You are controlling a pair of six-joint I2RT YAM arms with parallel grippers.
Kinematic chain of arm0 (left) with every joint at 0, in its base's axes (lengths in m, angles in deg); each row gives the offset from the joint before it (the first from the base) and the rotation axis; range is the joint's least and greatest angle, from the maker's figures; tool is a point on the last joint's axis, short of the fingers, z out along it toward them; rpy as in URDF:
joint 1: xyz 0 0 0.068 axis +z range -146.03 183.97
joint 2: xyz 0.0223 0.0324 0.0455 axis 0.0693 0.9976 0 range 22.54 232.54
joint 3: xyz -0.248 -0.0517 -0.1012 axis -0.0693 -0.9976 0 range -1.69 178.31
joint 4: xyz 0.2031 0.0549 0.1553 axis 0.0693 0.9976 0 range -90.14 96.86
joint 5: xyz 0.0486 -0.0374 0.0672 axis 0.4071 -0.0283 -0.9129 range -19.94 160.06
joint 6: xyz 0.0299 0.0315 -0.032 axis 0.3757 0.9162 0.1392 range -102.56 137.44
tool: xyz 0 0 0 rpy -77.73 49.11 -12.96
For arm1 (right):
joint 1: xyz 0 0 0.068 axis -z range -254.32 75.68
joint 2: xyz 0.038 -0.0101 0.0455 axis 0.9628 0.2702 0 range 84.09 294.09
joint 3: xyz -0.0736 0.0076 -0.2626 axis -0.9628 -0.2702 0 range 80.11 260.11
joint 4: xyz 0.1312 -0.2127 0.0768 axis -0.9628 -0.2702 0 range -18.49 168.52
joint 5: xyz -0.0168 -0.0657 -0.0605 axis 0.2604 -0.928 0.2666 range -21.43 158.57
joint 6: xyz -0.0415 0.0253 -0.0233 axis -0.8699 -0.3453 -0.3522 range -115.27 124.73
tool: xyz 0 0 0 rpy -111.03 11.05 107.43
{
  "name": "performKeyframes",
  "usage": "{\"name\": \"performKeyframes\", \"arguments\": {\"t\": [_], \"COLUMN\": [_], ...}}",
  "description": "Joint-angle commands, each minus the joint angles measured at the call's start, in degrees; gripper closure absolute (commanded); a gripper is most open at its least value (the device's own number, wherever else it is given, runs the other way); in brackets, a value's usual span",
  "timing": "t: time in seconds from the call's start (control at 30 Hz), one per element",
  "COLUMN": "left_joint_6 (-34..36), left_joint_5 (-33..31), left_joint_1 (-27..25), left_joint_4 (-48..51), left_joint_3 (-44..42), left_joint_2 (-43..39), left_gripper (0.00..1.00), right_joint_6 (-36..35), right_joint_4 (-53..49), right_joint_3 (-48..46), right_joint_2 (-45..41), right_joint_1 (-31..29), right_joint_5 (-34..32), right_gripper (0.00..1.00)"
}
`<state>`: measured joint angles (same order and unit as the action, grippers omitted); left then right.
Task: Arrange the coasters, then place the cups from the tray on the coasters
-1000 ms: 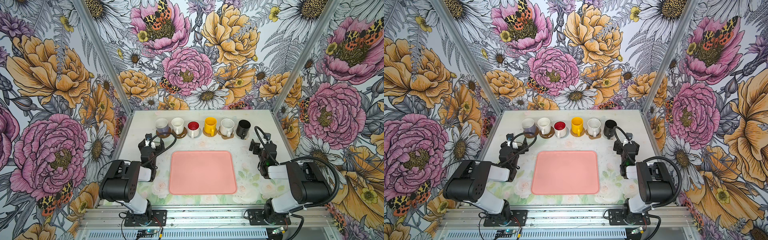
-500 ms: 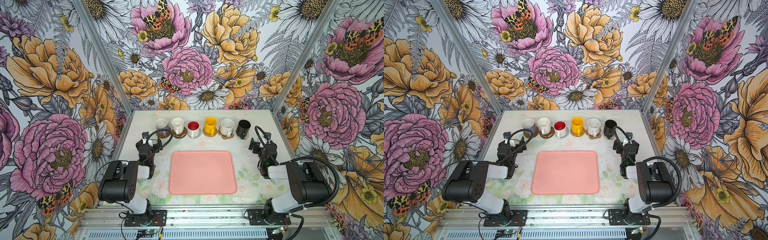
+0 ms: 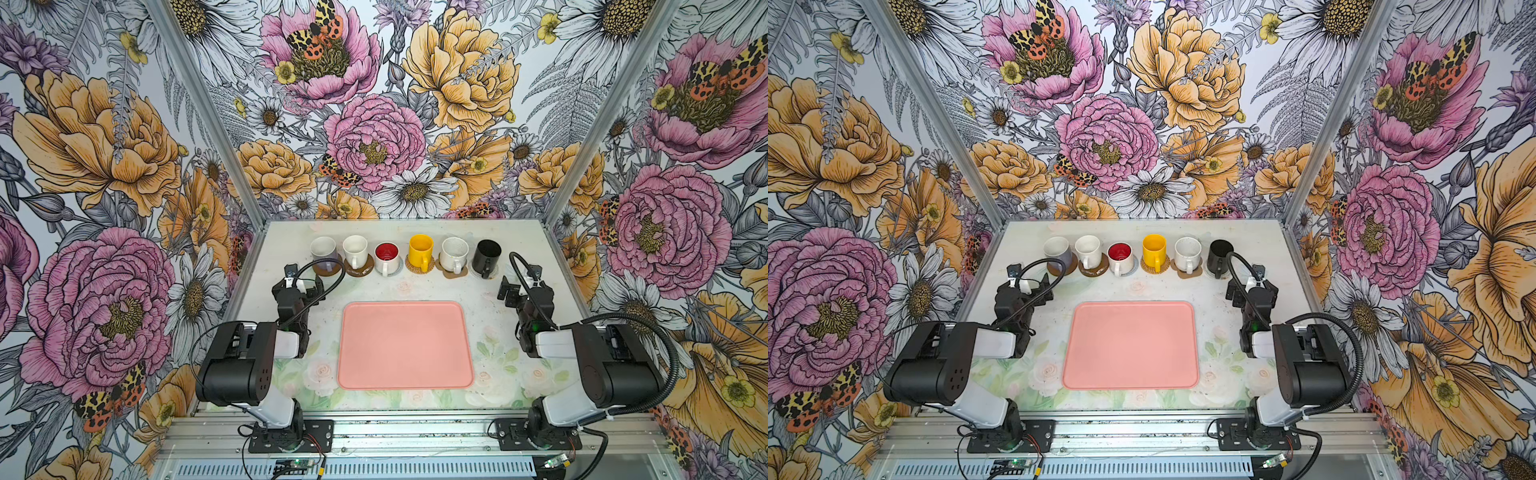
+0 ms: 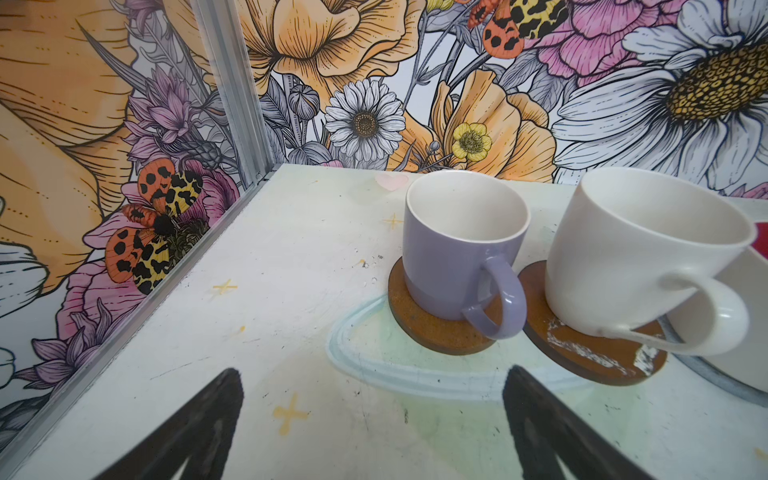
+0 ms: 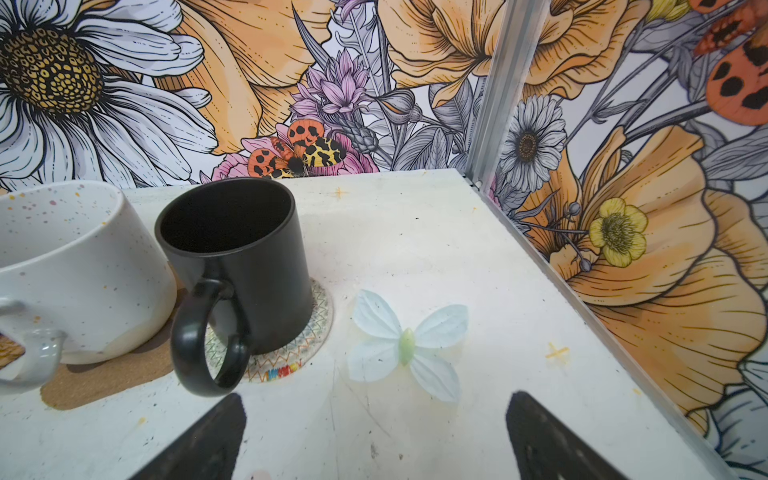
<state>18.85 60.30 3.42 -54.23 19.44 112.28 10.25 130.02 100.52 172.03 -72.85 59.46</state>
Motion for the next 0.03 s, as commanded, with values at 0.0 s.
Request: {"name": "performKeyframes", "arguments": {"t": [0.0], "left_joint_6": [-1.14], "left_joint_5": [1.06], "left_joint_1": [0.21], "left_joint_4": [-0.20], "left_joint_3": [0.28], "left_joint_2": [-0.83], "left_gripper": [0.01], "right_joint_6": [0.46], "right_joint_4": [0.89], "right_joint_3": [0.98], "right_joint_2": [0.30], "right_joint_1": [-0.15], "right_joint_5": [1.00], "right_gripper": [0.00]}}
